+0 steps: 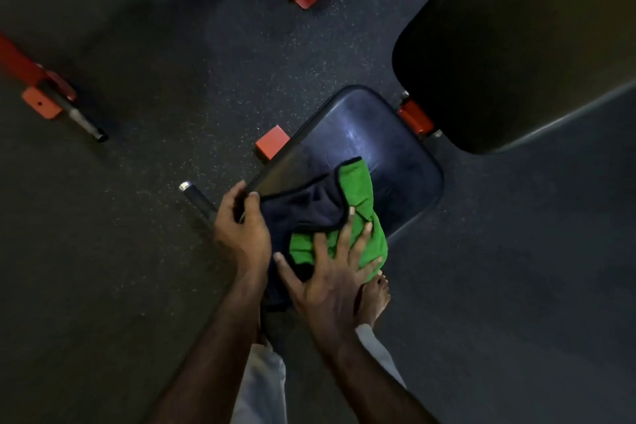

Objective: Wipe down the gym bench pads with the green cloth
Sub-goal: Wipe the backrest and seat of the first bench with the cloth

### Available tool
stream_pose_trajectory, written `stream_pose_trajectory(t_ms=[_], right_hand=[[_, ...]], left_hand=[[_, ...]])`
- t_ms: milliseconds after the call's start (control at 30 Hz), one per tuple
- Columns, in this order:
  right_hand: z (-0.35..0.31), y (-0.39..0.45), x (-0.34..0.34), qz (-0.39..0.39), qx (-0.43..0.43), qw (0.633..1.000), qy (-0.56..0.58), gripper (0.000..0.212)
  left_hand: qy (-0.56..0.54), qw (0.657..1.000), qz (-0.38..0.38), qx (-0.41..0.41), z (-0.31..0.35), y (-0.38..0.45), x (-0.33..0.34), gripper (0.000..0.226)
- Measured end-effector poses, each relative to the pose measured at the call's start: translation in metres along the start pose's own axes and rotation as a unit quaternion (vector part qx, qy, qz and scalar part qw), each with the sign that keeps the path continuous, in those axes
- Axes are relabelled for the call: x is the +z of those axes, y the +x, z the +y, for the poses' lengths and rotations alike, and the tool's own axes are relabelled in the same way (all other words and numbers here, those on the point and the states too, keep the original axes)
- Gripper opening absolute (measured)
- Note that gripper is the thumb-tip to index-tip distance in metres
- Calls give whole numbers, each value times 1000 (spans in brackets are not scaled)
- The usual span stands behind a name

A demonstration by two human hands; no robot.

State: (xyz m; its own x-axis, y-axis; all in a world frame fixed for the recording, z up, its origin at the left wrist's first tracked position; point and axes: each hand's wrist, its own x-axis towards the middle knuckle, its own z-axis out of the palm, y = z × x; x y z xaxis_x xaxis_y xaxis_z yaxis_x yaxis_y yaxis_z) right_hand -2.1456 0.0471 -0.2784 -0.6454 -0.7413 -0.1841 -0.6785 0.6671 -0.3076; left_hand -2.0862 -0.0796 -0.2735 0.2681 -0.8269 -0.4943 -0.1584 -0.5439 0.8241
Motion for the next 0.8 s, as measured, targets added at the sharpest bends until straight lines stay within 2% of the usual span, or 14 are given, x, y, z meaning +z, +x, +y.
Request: stream_pose_trajectory(t_ms=[67, 100, 167, 233, 300, 400, 467, 567, 633, 667, 733, 800], right_hand=[[18, 4, 4, 1, -59, 998, -11, 66], [31, 7, 4, 16, -53, 998, -3, 71], [47, 13, 3, 55, 35, 997, 49, 79], [39, 16, 4, 55, 98, 990, 80, 76], [33, 15, 3, 32, 65, 995, 66, 71], [50, 12, -9, -30, 16, 998, 50, 78], [56, 16, -25, -26, 37, 998, 53, 75], [43, 26, -51, 78, 23, 990, 111, 54], [31, 34, -59, 133, 11, 978, 160, 44], [23, 37, -62, 127, 5, 973, 192, 42], [3, 37, -64, 21, -52, 971, 232, 49], [-12, 32, -65, -115, -145, 963, 197, 70]], left_hand=[[76, 993, -47, 81, 7, -3, 4, 43], [110, 985, -62, 115, 11, -3, 7, 46], [159, 971, -79, 162, 14, 0, 9, 49], [189, 958, -86, 199, 14, -3, 9, 50], [214, 946, -76, 232, 8, -10, 4, 47], [245, 937, -59, 240, -4, -23, -8, 37], [265, 935, -51, 231, -7, -30, -12, 25], [256, 938, -77, 221, -2, -29, -10, 11], [188, 961, -104, 174, 11, -26, -3, 10], [130, 976, -120, 124, 16, -23, 3, 12], [19, 987, -156, 19, 24, -18, 14, 14], [-60, 980, -177, -64, 28, -12, 16, 14]])
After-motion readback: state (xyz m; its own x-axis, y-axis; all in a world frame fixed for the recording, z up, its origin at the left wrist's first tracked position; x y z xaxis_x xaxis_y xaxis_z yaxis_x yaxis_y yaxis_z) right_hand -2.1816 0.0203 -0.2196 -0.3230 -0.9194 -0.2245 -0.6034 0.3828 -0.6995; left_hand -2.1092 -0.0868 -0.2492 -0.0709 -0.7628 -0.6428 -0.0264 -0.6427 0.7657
